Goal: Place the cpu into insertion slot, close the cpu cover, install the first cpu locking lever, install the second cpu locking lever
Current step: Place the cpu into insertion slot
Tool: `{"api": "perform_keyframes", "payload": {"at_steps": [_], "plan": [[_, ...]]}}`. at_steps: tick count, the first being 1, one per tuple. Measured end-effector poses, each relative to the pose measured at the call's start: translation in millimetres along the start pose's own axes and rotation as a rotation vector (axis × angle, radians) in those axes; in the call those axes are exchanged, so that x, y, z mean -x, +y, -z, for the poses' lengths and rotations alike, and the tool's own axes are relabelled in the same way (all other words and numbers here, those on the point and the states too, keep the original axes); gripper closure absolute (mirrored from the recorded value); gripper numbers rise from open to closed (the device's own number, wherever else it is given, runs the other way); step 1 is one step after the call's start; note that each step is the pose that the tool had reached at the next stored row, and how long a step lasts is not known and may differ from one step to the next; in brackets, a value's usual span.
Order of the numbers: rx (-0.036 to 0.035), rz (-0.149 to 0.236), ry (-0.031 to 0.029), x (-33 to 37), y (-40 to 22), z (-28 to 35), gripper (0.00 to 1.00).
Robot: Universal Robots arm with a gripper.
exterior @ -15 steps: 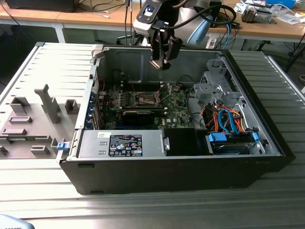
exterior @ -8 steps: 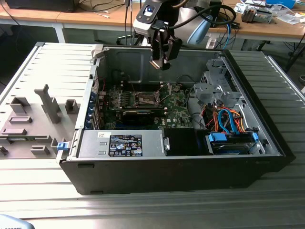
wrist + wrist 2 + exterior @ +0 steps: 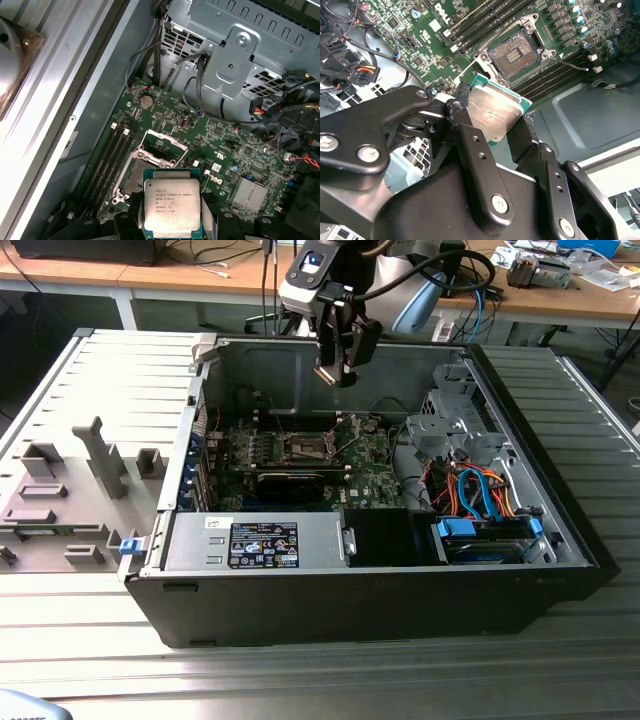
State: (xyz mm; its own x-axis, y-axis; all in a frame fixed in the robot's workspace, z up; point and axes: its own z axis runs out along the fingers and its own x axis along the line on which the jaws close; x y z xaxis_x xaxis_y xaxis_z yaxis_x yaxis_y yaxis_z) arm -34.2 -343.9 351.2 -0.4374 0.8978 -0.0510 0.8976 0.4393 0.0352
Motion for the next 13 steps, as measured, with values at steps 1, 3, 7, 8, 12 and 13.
{"api": "perform_keyframes", "payload": {"at_steps": [1, 3, 7, 8, 12, 13], "plan": [[-0.0002, -0.001, -0.0004, 0.0, 0.0, 0.0, 0.45], [-0.0005, -0.002, -0.0010, 0.0, 0.0, 0.0, 0.45], [-0.0012, -0.005, -0.0020, 0.0, 0.0, -0.1, 0.45], [-0.0013, -0.006, -0.0023, 0.0, 0.0, -0.1, 0.45], [-0.0020, -0.009, -0.0036, 0.0, 0.0, -0.1, 0.45], [-0.0022, -0.010, -0.0038, 0.0, 0.0, -0.1, 0.45]]}}
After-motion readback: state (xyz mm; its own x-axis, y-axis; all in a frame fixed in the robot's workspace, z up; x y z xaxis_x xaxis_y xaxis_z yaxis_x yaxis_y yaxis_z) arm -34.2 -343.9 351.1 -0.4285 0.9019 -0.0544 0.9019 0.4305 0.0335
